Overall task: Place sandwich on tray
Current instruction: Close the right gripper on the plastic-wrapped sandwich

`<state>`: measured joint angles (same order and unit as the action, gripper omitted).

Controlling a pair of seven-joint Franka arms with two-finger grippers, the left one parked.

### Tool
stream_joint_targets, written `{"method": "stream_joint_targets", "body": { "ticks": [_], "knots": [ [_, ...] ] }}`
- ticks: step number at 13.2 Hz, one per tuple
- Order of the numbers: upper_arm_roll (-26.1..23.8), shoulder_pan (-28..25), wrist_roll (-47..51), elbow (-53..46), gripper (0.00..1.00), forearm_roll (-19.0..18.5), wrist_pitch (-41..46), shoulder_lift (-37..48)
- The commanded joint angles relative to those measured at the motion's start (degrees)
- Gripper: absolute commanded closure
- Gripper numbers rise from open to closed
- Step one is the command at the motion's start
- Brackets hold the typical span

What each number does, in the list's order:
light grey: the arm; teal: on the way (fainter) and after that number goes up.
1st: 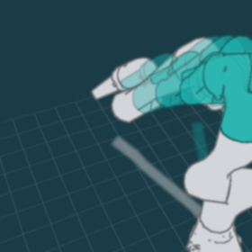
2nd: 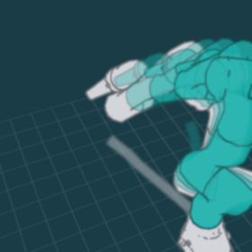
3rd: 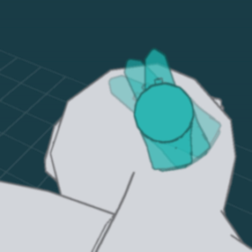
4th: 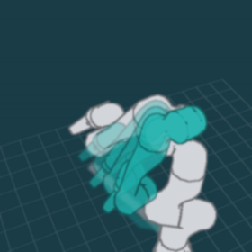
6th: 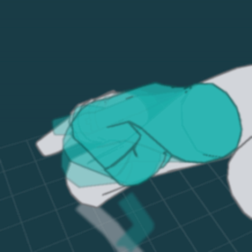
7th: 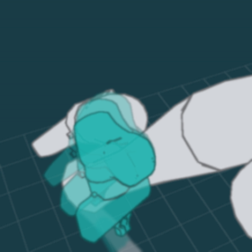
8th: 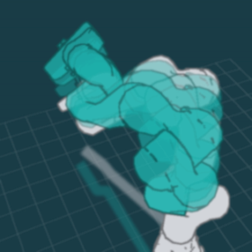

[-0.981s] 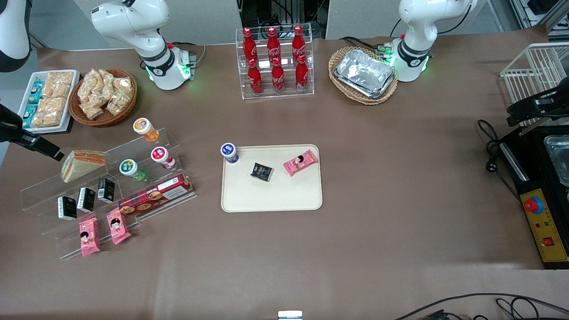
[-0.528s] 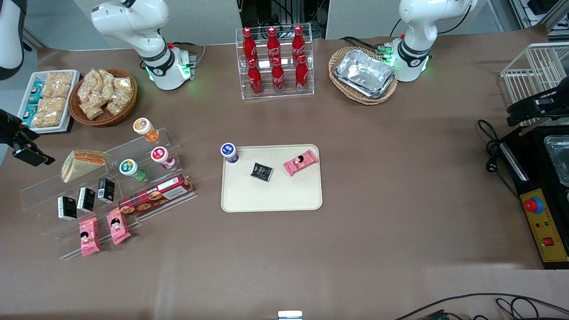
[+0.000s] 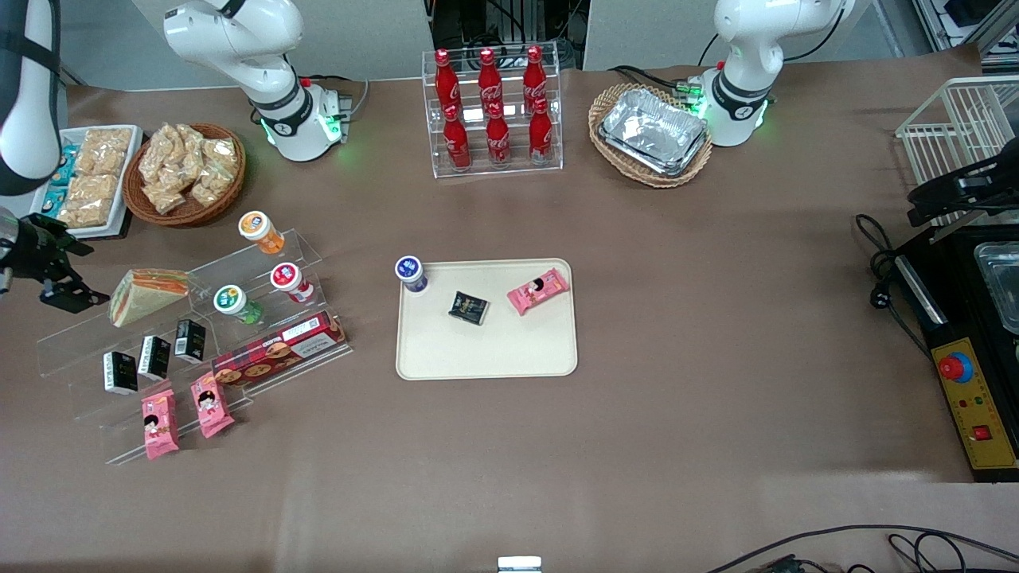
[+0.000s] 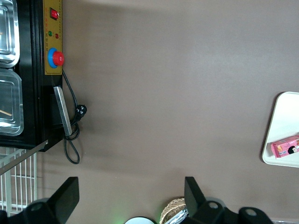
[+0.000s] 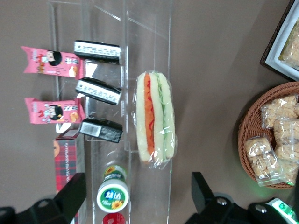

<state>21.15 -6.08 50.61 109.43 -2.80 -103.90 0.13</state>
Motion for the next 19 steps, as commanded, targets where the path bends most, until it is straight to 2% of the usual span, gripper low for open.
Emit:
{"method": "stream_joint_targets", "body": {
  "ticks": [1, 9, 11, 12, 13, 15, 17, 18, 19],
  "knots": [
    [-0.32, 1.68, 2.65, 7.62, 0.0, -0.63, -5.85, 1.45],
    [-0.41, 1.59, 5.03, 14.4, 0.0, -0.8, -13.7, 0.83],
    [-0.41, 1.59, 5.03, 14.67, 0.06, -1.24, -14.75, 0.22],
    [-0.41, 1.68, 5.03, 15.54, 0.16, -1.59, -16.58, 0.13],
    [-0.41, 1.77, 5.03, 16.68, 0.19, -1.68, -18.6, 0.13],
    [-0.41, 1.77, 5.03, 17.48, 0.39, -2.55, -20.72, -0.13],
    [-0.32, 1.94, 4.77, 17.66, 0.4, -4.22, -21.08, -0.14],
    [-0.41, 2.29, 4.68, 17.57, 0.6, -4.75, -21.17, 0.04],
    [-0.41, 2.3, 4.68, 17.57, 0.74, -4.76, -21.43, 0.22]
  ]
}}
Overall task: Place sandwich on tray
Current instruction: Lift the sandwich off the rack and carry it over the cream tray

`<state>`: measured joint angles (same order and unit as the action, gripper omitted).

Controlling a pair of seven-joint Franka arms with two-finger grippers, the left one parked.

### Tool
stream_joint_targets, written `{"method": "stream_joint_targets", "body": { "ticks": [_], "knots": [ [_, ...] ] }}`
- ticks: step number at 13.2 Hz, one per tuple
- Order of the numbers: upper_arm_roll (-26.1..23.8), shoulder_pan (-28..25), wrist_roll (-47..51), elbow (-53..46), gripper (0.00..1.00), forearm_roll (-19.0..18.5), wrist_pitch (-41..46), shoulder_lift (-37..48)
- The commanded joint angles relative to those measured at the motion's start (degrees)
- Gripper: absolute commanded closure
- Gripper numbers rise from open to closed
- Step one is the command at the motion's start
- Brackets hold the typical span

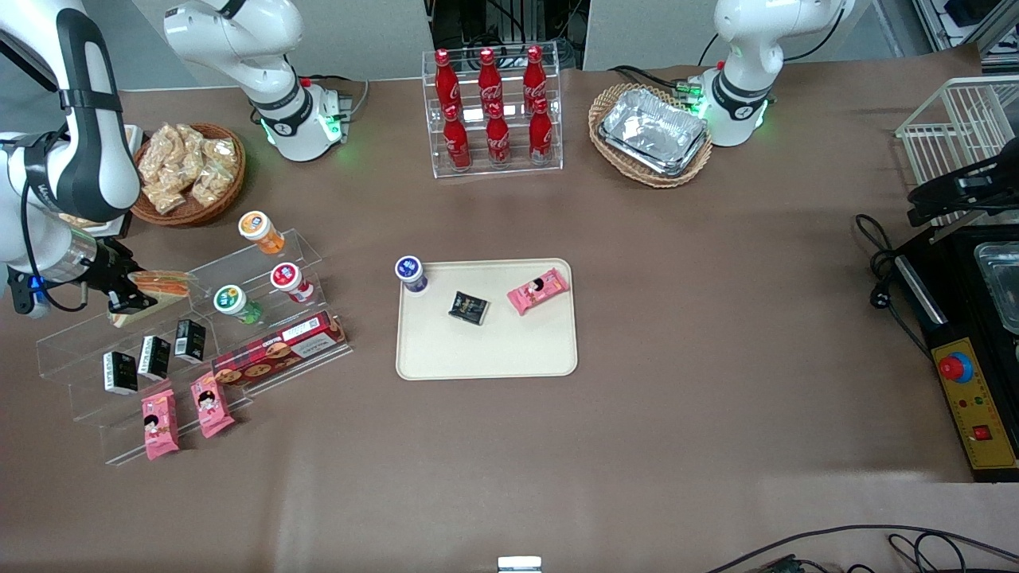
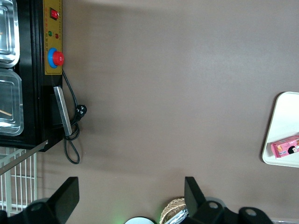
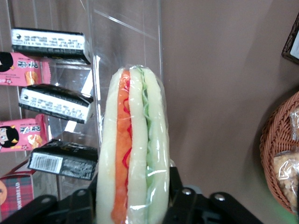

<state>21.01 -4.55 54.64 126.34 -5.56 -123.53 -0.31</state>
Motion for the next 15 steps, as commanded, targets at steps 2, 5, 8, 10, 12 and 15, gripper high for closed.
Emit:
{"method": "stream_joint_targets", "body": {
  "ticks": [2, 5, 8, 10, 12, 15],
  "knots": [
    [-0.27, 0.68, 0.38, 0.05, 0.84, -2.0, -0.94, 1.53],
    [-0.71, 0.07, -1.19, -4.76, 0.83, -2.08, 5.54, 5.14],
    [-1.67, -2.55, -1.47, -15.74, 0.83, -1.56, 16.45, 4.44],
    [-1.85, -7.64, 1.33, -19.72, 0.84, -1.21, 21.64, 4.44],
    [-1.85, -13.79, 8.95, -21.48, 0.84, -1.03, 23.06, 4.44],
    [-1.76, -24.51, 23.88, -22.63, 0.84, -0.42, 22.81, 3.13]
  ]
}}
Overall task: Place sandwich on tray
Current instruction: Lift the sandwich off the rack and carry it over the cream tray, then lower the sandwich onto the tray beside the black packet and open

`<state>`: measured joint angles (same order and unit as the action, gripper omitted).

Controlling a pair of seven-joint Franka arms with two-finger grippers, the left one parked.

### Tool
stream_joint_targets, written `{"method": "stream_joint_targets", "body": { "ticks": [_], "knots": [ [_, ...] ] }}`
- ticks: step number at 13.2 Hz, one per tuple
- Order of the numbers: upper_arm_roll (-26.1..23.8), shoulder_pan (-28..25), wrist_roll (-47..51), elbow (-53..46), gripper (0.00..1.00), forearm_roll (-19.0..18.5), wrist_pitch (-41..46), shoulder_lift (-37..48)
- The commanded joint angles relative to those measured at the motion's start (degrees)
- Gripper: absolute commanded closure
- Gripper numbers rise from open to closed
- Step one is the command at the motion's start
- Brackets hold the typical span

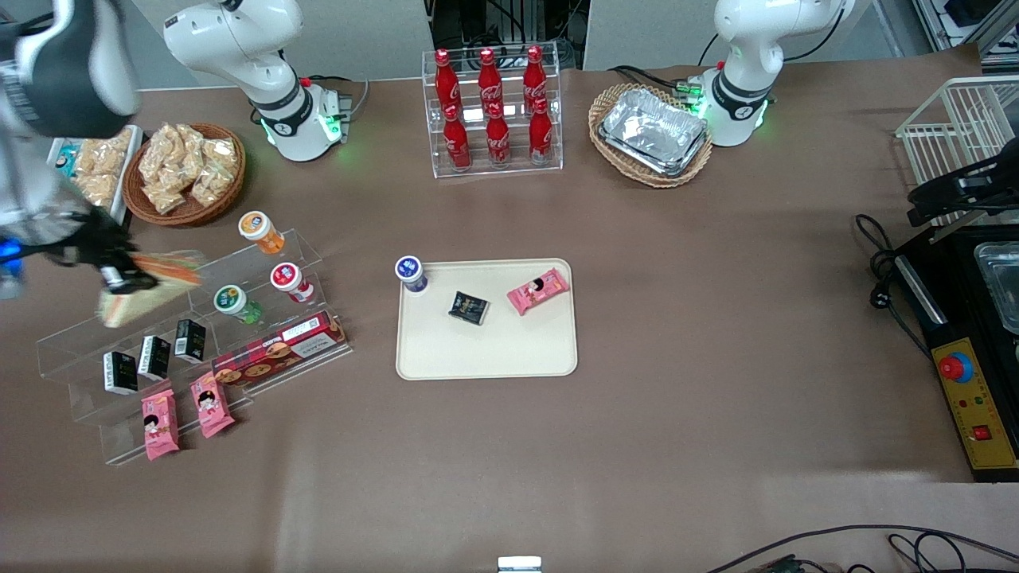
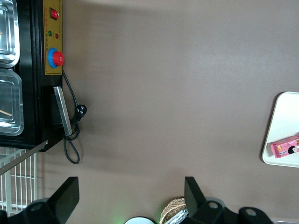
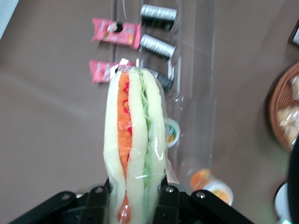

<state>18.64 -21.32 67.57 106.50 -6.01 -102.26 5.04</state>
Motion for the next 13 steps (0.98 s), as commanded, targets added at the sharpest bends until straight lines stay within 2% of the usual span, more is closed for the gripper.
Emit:
{"method": "stream_joint_targets", "body": {
  "ticks": [1, 4, 7, 9, 13],
  "knots": [
    [0.61, -11.25, 16.48, -3.58, 0.83, 0.29, 1.36, -3.09],
    [0.61, -20.22, 30.73, -8.05, 0.83, 3.01, -0.4, -10.72],
    [0.61, -26.64, 41.82, -15.34, 0.83, 4.59, -2.23, -20.65],
    [0.61, -29.73, 47.45, -16.68, 0.83, 6.53, -7.75, -25.14],
    [0.61, -32.72, 51.77, -17.38, 0.83, 9.43, -22.34, -34.02]
  ]
}}
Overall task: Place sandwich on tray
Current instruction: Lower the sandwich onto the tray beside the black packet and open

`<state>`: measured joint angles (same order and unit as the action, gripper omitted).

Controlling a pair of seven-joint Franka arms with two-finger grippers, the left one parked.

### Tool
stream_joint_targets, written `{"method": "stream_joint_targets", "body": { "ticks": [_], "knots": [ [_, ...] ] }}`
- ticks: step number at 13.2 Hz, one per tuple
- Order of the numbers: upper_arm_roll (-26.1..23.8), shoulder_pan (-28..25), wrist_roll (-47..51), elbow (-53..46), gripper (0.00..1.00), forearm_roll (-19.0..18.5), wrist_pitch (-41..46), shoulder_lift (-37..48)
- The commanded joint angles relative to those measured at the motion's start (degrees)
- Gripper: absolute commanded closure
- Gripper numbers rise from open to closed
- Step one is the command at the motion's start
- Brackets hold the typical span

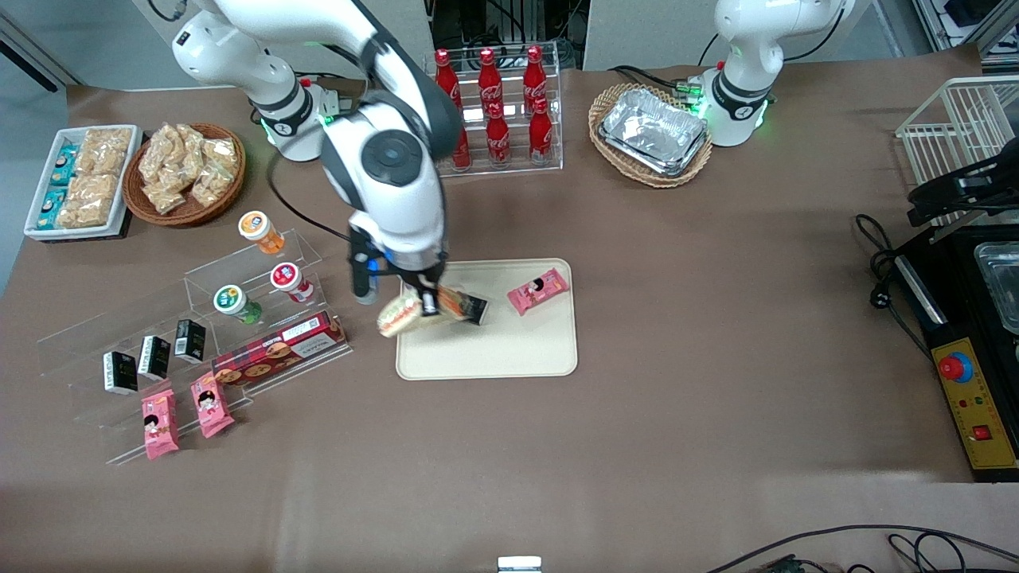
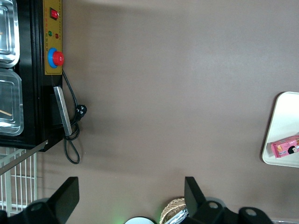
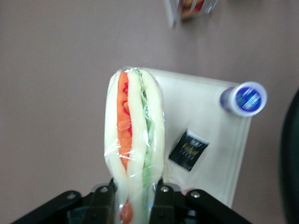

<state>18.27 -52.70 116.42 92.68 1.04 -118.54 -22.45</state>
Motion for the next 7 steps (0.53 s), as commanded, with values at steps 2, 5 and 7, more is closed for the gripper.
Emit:
{"method": "stream_joint_targets", "body": {
  "ticks": [2, 5, 7],
  "knots": [
    [1.07, -2.14, 6.35, -6.8, 0.83, 2.48, -10.73, -12.41],
    [0.98, -1.88, 9.26, -7.78, 0.83, 4.31, -14.77, -15.77],
    [1.07, -1.61, 9.0, -7.87, 0.83, 7.04, -16.63, -17.53]
  ]
}}
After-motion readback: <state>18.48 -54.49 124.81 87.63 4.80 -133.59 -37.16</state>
